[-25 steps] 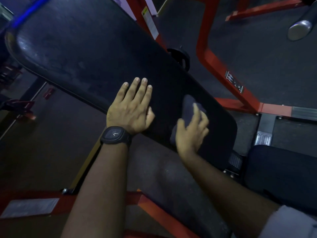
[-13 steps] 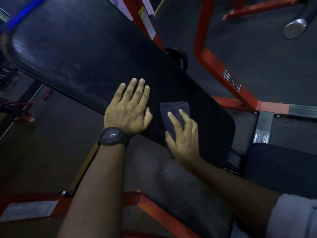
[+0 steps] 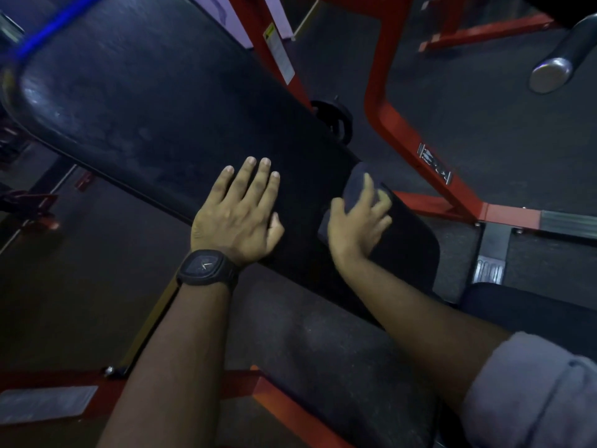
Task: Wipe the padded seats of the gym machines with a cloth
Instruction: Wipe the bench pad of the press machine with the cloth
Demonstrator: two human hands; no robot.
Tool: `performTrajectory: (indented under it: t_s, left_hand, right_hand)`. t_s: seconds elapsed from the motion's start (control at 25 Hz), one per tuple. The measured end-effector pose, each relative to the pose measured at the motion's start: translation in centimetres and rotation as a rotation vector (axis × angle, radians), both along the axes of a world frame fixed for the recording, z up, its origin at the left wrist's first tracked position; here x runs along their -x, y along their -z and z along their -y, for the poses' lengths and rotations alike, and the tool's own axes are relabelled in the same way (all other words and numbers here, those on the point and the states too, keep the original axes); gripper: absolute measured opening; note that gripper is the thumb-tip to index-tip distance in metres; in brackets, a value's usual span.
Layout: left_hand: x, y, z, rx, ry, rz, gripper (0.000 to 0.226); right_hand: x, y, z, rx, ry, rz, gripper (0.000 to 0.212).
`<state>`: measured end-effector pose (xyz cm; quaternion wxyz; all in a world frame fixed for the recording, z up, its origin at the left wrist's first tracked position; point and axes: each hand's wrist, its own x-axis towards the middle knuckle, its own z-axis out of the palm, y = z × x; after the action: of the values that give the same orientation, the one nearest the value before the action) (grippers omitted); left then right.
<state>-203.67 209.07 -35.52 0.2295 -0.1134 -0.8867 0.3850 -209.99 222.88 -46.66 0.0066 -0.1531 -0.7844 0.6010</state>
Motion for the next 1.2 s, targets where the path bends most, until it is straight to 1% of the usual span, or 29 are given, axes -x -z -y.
performTrajectory:
  t_s: [0.04,0.08,0.12,0.16,0.2,0.24,0.28,0.32,0.36,0.4,0.44,0.48,0.52,0.56,0.6,0.64,0.68,0.72,0.76,0.8,0.84,0.88,0.92,0.96,1.04,1.08,1.12,1.16,1.2]
  left_hand:
    - [0.0,-0.1,0.0,-0.002,-0.006,0.012,0.060]
    - [0.0,-0.2,0.1,0.000,-0.014,0.020,0.060]
    - [0.0,-0.3,0.1,0.007,-0.024,0.028,0.061]
    - [0.1,-0.4,-0.1,0.018,-0.038,0.041,0.061]
    - [0.2,-0.4,-0.3,0.030,-0.059,0.054,0.062]
    - [0.3,-0.3,-0.6,0.041,-0.079,0.064,0.063]
    - [0.3,-0.1,-0.9,0.047,-0.103,0.074,0.066]
    - [0.3,0.1,-1.2,0.049,-0.134,0.091,0.070]
    - [0.3,0.4,-1.5,0.050,-0.159,0.112,0.074]
    - [0.3,0.6,-1.6,0.046,-0.168,0.123,0.076]
    - [0.3,0.8,-1.8,0.036,-0.171,0.124,0.077]
    - [0.2,0.8,-1.9,0.023,-0.176,0.123,0.076]
    - [0.2,0.9,-2.0,0.011,-0.184,0.119,0.076]
    - [0.2,1.0,-2.1,0.006,-0.191,0.108,0.076]
    - [0.1,1.1,-2.1,0.003,-0.192,0.101,0.076]
    - [0.1,1.1,-2.2,0.005,-0.188,0.105,0.076]
    - [0.2,1.2,-2.2,0.014,-0.176,0.115,0.075]
    - [0.2,1.3,-2.0,0.030,-0.154,0.119,0.074]
    - [0.2,1.3,-1.9,0.045,-0.135,0.118,0.073]
    - [0.2,1.3,-1.8,0.051,-0.125,0.120,0.072]
    - [0.1,1.4,-1.8,0.053,-0.121,0.122,0.071]
    - [0.1,1.4,-1.7,0.058,-0.115,0.123,0.071]
    - [0.1,1.5,-1.7,0.060,-0.110,0.127,0.070]
    - [0.0,1.5,-1.7,0.061,-0.102,0.133,0.070]
    - [0.2,1.5,-1.4,0.066,-0.076,0.131,0.069]
    - [0.2,1.5,-1.3,0.068,-0.070,0.129,0.069]
    - [0.2,1.5,-1.4,0.070,-0.075,0.130,0.068]
    - [0.1,1.6,-1.5,0.068,-0.080,0.130,0.068]
    - [0.1,1.6,-1.5,0.064,-0.080,0.127,0.068]
  right_hand:
    - [-0.4,0.2,0.1,-0.135,-0.071,-0.294,0.065]
    - [-0.5,1.1,-0.2,-0.260,-0.214,-0.590,0.064]
    - [0.4,1.8,-0.9,-0.338,-0.305,-0.739,0.064]
    - [2.1,1.8,-1.6,-0.360,-0.319,-0.725,0.064]
    - [3.6,1.4,-1.6,-0.285,-0.236,-0.548,0.066]
    - [4.4,0.2,-1.1,-0.129,-0.135,-0.273,0.067]
    - [4.3,-1.1,-0.6,-0.061,-0.086,-0.103,0.067]
    - [4.1,-1.8,-0.2,-0.117,-0.114,-0.152,0.067]
    - [3.5,-1.9,-0.2,-0.230,-0.187,-0.424,0.066]
    - [3.3,-1.2,-0.7,-0.316,-0.322,-0.686,0.065]
    - [3.9,-0.8,-1.2,-0.356,-0.408,-0.822,0.065]
    - [4.9,-0.9,-1.6,-0.366,-0.415,-0.808,0.064]
    - [5.7,-1.4,-1.4,-0.285,-0.341,-0.636,0.065]
    - [6.0,-2.3,-0.7,-0.119,-0.249,-0.359,0.066]
    - [5.6,-3.4,-0.2,-0.038,-0.188,-0.171,0.067]
    - [5.2,-3.8,0.1,-0.089,-0.193,-0.206,0.067]
    - [4.4,-3.3,0.1,-0.215,-0.230,-0.470,0.067]
    - [4.2,-1.9,-0.5,-0.317,-0.341,-0.714,0.066]
    - [5.0,-0.7,-1.3,-0.359,-0.399,-0.813,0.066]
    - [6.1,-0.1,-1.8,-0.352,-0.373,-0.748,0.067]
    - [6.8,0.1,-1.8,-0.258,-0.261,-0.541,0.067]
    - [6.7,-0.2,-1.4,-0.105,-0.148,-0.263,0.067]
    - [5.8,-0.7,-1.0,-0.046,-0.097,-0.092,0.066]
    - [4.8,-0.5,-0.8,-0.095,-0.119,-0.139,0.066]
    - [2.7,1.2,-1.8,-0.261,-0.320,-0.603,0.067]
    - [2.9,1.9,-2.6,-0.295,-0.405,-0.703,0.067]
    - [3.7,2.1,-3.1,-0.308,-0.399,-0.668,0.068]
    - [4.4,2.0,-2.9,-0.227,-0.290,-0.503,0.069]
    - [4.1,1.1,-2.3,-0.082,-0.178,-0.260,0.069]
